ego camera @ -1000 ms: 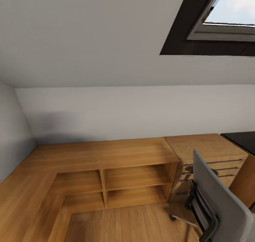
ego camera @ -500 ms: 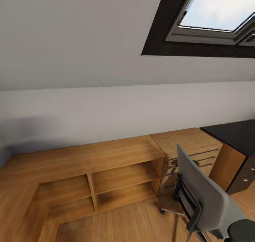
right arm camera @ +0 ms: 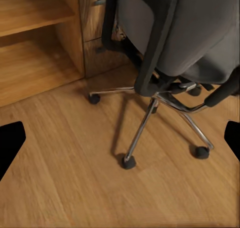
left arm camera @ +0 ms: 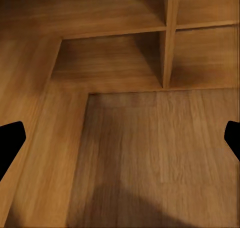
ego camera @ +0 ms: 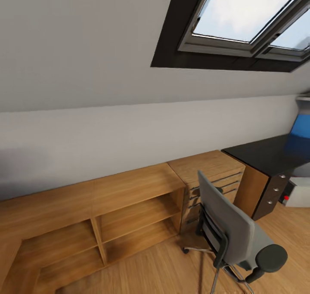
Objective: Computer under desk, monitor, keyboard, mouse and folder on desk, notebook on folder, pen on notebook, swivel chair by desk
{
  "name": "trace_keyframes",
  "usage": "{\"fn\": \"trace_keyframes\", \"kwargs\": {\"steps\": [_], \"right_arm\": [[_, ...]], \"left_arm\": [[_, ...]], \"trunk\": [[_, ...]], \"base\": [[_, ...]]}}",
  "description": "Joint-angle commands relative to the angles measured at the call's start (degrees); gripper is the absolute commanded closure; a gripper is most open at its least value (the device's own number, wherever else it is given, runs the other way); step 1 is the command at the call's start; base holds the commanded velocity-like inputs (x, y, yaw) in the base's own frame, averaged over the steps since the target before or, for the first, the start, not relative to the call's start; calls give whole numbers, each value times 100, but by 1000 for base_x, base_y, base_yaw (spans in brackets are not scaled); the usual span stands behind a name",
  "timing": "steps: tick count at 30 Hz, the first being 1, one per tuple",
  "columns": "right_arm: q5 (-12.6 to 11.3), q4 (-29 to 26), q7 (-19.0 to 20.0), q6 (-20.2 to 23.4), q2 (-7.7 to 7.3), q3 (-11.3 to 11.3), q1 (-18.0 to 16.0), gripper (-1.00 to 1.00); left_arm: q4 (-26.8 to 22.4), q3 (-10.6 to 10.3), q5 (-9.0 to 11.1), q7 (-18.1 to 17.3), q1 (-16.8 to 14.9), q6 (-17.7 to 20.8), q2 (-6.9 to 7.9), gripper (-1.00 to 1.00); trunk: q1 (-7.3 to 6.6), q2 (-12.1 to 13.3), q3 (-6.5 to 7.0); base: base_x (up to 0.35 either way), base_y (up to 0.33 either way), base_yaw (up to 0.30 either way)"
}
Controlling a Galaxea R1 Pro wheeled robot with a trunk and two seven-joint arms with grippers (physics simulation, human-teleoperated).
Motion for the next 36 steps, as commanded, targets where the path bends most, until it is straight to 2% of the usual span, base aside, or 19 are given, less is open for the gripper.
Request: {"fn": "trace_keyframes", "kwargs": {"steps": [1,17,36], "right_arm": [[-19,11,-16,-14,3,48,-8,-100],[-27,11,107,-4,11,47,-6,-100],[-37,11,99,5,21,48,-9,-100]], "left_arm": [[0,-49,34,26,-3,-12,0,-100],[1,-49,34,26,-3,-12,0,-100],[3,-52,33,26,-3,-12,0,-100]], "trunk": [[3,-11,-11],[3,-11,-21],[3,-11,-109]], "base": [[0,5,-300],[0,1,-298],[0,0,-264]]}}
